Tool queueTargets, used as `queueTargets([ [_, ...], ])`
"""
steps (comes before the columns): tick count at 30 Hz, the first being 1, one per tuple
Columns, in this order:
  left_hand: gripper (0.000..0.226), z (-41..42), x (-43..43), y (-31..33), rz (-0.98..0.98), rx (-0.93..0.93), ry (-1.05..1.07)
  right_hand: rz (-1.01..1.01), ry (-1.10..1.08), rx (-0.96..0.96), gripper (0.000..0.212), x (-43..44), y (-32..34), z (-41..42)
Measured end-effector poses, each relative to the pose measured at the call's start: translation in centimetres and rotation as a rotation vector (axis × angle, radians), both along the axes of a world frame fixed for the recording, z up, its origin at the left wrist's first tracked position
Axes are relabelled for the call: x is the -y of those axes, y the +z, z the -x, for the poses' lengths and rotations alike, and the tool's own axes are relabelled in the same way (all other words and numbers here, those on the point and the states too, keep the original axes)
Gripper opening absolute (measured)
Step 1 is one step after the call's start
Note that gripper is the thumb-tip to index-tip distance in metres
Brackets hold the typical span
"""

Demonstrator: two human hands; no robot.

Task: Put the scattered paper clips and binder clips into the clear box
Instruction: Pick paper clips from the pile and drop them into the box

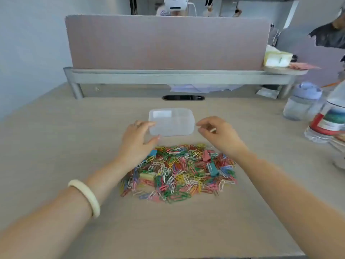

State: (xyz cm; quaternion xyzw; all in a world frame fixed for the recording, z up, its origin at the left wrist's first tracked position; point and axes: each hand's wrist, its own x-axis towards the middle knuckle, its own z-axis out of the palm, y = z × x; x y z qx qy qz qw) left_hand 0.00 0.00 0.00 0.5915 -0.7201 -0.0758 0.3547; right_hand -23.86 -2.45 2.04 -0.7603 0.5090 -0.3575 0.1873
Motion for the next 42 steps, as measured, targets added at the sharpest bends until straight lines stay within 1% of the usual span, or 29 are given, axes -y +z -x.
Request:
queueTargets([
  [1, 0.044, -0.3, -1.1, -0.2, -0.057, -0.007, -0.031, -0.051, 0.02, 0.005, 0.02, -1.0, 0.1, -0.1],
  [2, 0.046, -0.4, -2.1, 0.0, -0.096, 0.014, -0.098, -0.088, 0.041, -0.028, 0.026, -1.8, 0.4, -0.1],
  [4, 0.057, -0.4, -4.1, -0.3, -0.175, 0.1, -0.225, -0.214, 0.136, -0.154, 0.051, -3.4, 0.2, -0.4],
  [6, 0.077, 0.0, -4.9, -0.4, -0.219, 0.136, -0.295, -0.304, 0.202, -0.26, 0.075, -4.5, 0.0, -0.8],
  [8, 0.1, 0.2, -4.6, -0.3, -0.242, 0.193, -0.346, -0.289, 0.281, -0.294, 0.085, -4.9, -0.1, -1.1],
  [9, 0.103, 0.3, -4.4, -0.3, -0.266, 0.257, -0.363, -0.269, 0.312, -0.32, 0.086, -5.0, -0.3, -1.2],
  [12, 0.089, 0.6, -3.2, -0.2, -0.316, 0.429, -0.353, -0.24, 0.316, -0.405, 0.09, -4.5, -0.9, -1.4],
  [14, 0.089, 0.9, -2.0, 0.4, -0.322, 0.515, -0.325, -0.227, 0.306, -0.46, 0.089, -3.6, -0.9, -1.5],
  [16, 0.092, 1.1, -0.5, 0.9, -0.317, 0.561, -0.321, -0.218, 0.297, -0.566, 0.087, -2.1, -0.8, -1.7],
  [18, 0.079, 1.4, 0.9, 1.2, -0.332, 0.612, -0.339, -0.22, 0.328, -0.617, 0.081, -0.6, -0.8, -2.0],
  [20, 0.066, 1.5, 2.1, 1.3, -0.349, 0.624, -0.37, -0.219, 0.376, -0.615, 0.071, 0.5, -0.7, -2.2],
  [23, 0.055, 1.7, 3.2, 1.6, -0.383, 0.546, -0.411, -0.204, 0.413, -0.569, 0.057, 1.6, -0.3, -2.4],
  [27, 0.041, 1.4, 3.6, 1.2, -0.345, 0.495, -0.422, -0.18, 0.419, -0.56, 0.04, 2.4, -0.2, -2.7],
  [32, 0.036, 0.9, 3.6, 0.3, -0.296, 0.418, -0.382, -0.204, 0.382, -0.549, 0.033, 3.2, -0.5, -2.7],
  [36, 0.032, 0.5, 3.3, -0.4, -0.273, 0.39, -0.347, -0.21, 0.404, -0.556, 0.032, 3.7, -0.5, -2.8],
  [39, 0.024, 0.4, 3.1, -0.7, -0.26, 0.341, -0.326, -0.218, 0.395, -0.518, 0.026, 4.0, -0.7, -2.8],
  [42, 0.022, 0.4, 2.9, -0.7, -0.25, 0.323, -0.321, -0.217, 0.395, -0.505, 0.025, 4.1, -1.0, -2.6],
])
